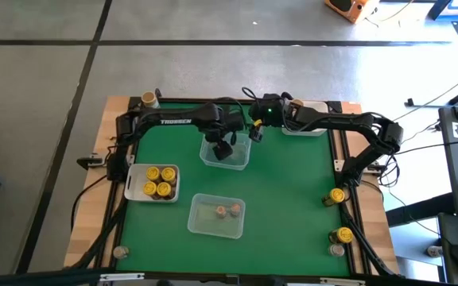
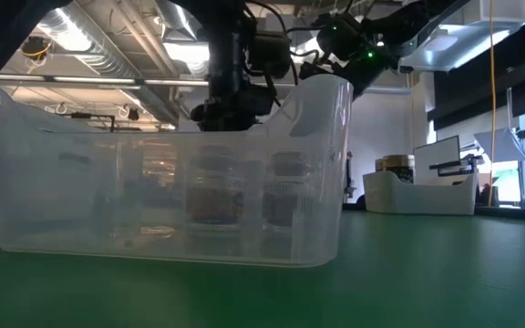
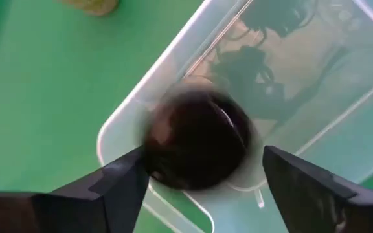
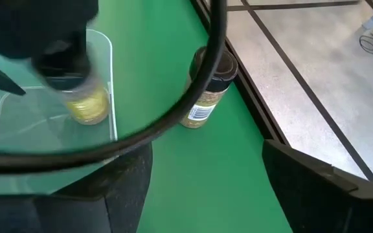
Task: Sort spices by type
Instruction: Put the black spice bottle into the top transparent bin
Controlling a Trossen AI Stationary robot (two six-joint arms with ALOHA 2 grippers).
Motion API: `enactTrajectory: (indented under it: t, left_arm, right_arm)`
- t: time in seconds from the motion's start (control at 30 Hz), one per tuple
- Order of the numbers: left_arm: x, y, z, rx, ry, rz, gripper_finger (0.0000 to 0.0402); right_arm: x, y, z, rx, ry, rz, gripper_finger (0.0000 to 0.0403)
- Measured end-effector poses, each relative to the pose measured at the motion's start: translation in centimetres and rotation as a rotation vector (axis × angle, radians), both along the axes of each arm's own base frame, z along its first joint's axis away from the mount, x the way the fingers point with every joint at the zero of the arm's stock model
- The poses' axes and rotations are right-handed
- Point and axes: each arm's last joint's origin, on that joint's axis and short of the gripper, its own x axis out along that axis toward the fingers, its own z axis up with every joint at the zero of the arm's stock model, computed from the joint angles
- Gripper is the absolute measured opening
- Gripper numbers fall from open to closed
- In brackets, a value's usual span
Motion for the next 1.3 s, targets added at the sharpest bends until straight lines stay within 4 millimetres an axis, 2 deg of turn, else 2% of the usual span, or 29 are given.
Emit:
enactTrajectory:
  t: [0.17,0.27,0.43,0.53,0.73,1.0,1.2,1.3]
  left_arm:
    - [-0.5,-0.1,1.1,0.031,-0.006,-0.018,0.0305]
    - [-0.9,-0.7,2.3,0.115,0.002,-0.052,0.0302]
    - [-1.7,-2.4,3.9,0.148,0.003,-0.150,0.0301]
    - [-2.9,-3.1,4.7,0.207,-0.058,-0.185,0.0301]
    - [-6.9,-4.0,4.8,0.292,-0.294,-0.187,0.0301]
    - [-12.8,-5.2,2.5,0.455,-0.734,-0.168,0.0301]
    - [-15.6,-5.8,-0.4,0.551,-1.033,-0.127,0.0301]
    - [-16.4,-6.0,-1.8,0.565,-1.066,-0.125,0.0301]
  right_arm:
    - [0.0,0.0,0.0,-0.008,0.002,0.006,0.0291]
    - [0.0,0.0,0.0,-0.009,0.003,0.007,0.0292]
    - [0.0,0.0,0.0,-0.009,0.003,0.008,0.0291]
    - [0.0,0.0,0.0,-0.010,0.002,0.007,0.0291]
    - [0.1,0.0,0.1,-0.008,-0.010,0.003,0.0292]
    - [1.1,-0.5,0.0,-0.004,-0.110,-0.018,0.0292]
    - [2.9,-1.4,-0.6,-0.004,-0.145,-0.029,0.0292]
    - [4.6,-2.2,-0.5,0.002,-0.137,-0.027,0.0292]
